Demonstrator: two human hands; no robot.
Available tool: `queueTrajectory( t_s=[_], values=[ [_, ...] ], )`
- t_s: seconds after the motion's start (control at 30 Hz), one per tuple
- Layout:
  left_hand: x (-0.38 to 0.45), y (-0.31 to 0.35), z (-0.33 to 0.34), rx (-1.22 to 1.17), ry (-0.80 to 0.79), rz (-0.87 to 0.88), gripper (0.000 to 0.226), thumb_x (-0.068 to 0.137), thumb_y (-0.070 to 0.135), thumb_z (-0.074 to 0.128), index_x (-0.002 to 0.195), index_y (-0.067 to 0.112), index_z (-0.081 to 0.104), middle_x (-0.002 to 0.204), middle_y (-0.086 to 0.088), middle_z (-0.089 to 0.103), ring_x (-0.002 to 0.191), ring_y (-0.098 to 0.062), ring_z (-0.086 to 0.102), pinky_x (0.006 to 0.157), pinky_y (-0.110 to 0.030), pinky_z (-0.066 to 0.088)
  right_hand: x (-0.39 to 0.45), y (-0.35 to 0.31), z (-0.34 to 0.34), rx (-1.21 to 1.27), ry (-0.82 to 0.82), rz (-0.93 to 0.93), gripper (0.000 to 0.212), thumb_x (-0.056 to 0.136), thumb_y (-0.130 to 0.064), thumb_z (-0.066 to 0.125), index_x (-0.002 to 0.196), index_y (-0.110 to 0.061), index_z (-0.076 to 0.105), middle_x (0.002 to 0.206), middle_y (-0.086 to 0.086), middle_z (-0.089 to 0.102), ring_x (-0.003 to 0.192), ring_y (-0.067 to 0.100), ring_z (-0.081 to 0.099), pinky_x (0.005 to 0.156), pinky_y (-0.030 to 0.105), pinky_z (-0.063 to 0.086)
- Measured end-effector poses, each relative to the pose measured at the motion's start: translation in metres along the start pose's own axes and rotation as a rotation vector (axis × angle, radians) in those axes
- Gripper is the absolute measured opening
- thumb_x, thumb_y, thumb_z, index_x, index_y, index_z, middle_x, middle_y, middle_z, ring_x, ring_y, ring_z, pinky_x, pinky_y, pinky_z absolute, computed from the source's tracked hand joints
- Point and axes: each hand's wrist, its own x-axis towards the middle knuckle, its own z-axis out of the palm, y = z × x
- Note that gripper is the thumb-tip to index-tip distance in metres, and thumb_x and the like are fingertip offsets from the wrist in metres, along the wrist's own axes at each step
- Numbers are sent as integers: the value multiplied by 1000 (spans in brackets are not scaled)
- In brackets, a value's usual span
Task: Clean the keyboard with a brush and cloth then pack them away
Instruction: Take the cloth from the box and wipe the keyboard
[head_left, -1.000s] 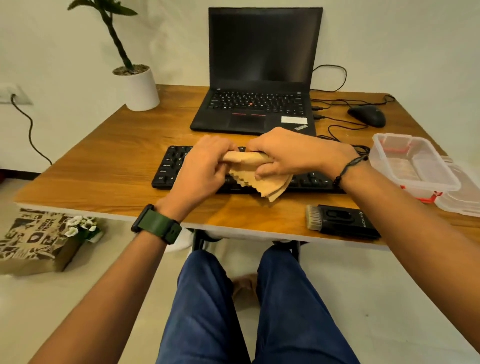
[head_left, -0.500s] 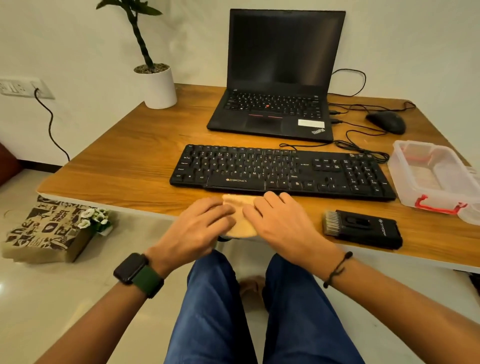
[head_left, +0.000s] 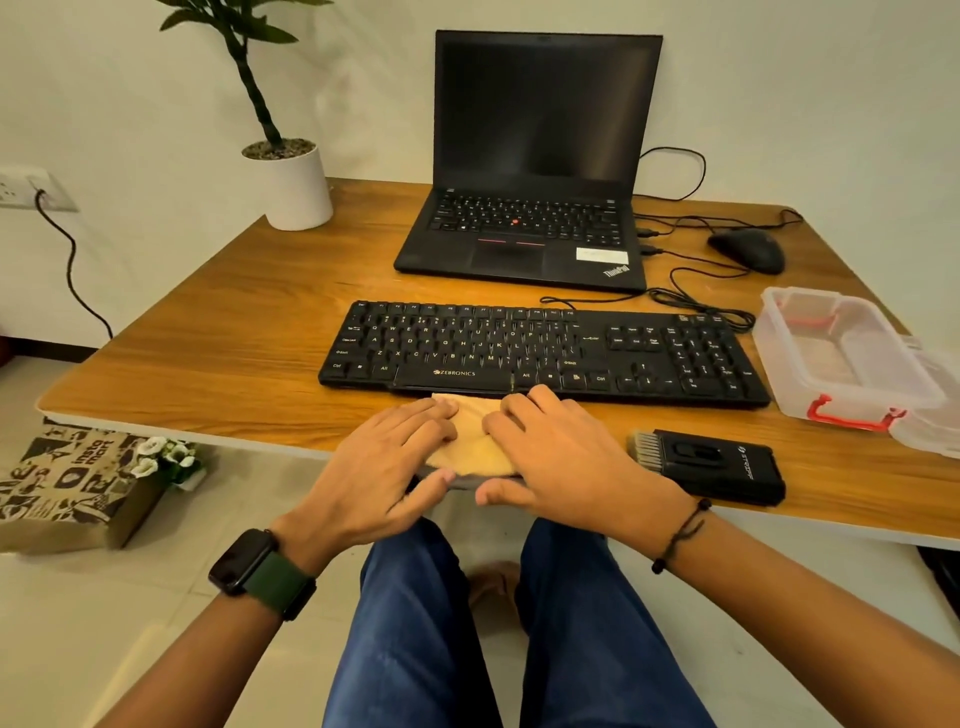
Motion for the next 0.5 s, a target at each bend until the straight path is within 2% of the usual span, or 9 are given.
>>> queueTrajectory(
  t_s=[0.07, 0.23, 0.3, 0.43, 0.5],
  values=[
    [3, 4, 0, 0, 17, -19, 52, 93, 54, 22, 109, 15, 52, 123, -6, 59, 120, -15, 42, 96, -26, 31, 0, 1, 1, 19, 25, -9, 89, 71, -74, 3, 123, -17, 46, 120, 5, 51, 106, 21, 42, 79, 33, 38],
    [11, 13, 3, -69, 56, -122, 65, 92, 59, 18, 122, 10, 49, 117, -4, 58, 110, -16, 48, 92, -25, 34, 5, 2, -2, 37, 12, 59, 100, 67, -79, -3, 129, -16, 43, 123, 1, 48, 110, 19, 39, 85, 34, 35],
    [14, 13, 3, -105, 77, -165, 63, 93, 56, 20, 125, 10, 47, 115, -4, 58, 107, -15, 48, 90, -25, 36, 9, 3, -5, 58, -2, 82, 88, 76, -75, 7, 130, -16, 45, 122, 2, 47, 112, 19, 37, 88, 36, 35],
    [18, 10, 8, 33, 55, -92, 38, 92, 33, 35, 109, 10, 60, 106, -6, 62, 100, -15, 46, 85, -30, 38, 14, 4, -8, 98, -40, 109, 66, 88, -64, 28, 130, -16, 46, 123, 3, 45, 116, 20, 36, 92, 38, 34],
    [16, 9, 10, 23, 80, -107, 37, 91, 30, 38, 108, 8, 62, 106, -7, 60, 100, -15, 46, 84, -29, 38, 15, 6, -10, 121, -54, 106, 59, 89, -59, 35, 130, -17, 46, 124, 2, 46, 117, 21, 36, 93, 39, 34]
  ],
)
